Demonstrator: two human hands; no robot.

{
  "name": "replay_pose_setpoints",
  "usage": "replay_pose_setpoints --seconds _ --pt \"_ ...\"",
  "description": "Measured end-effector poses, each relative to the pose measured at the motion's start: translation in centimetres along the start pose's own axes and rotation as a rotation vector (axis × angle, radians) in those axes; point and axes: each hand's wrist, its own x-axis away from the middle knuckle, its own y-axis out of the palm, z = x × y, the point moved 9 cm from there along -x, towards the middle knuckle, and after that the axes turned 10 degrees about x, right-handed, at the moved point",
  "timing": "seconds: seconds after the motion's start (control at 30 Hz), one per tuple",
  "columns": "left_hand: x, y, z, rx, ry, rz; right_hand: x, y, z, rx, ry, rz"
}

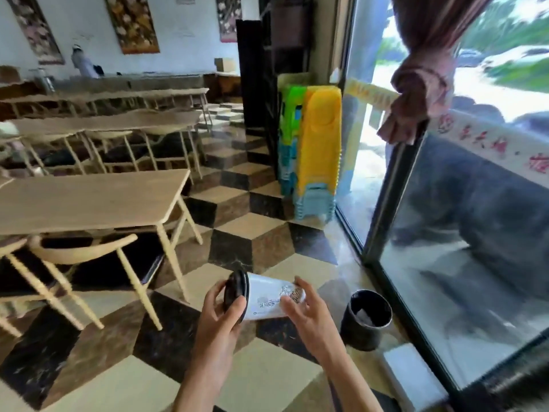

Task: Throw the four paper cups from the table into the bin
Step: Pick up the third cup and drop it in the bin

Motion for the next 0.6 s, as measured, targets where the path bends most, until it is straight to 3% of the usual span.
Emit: replay_pose_setpoints --seconds 0.3,0.6 --pt "-15.4 15.6 -10.6 0.001 -0.163 -0.253 -12.0 -15.3 4.9 0.064 0.108 0.285" --pt "-23.6 29.4 -22.3 -0.079 -0.324 -0.450 -19.6 -29.7 11.5 0.108 0.219 0.466"
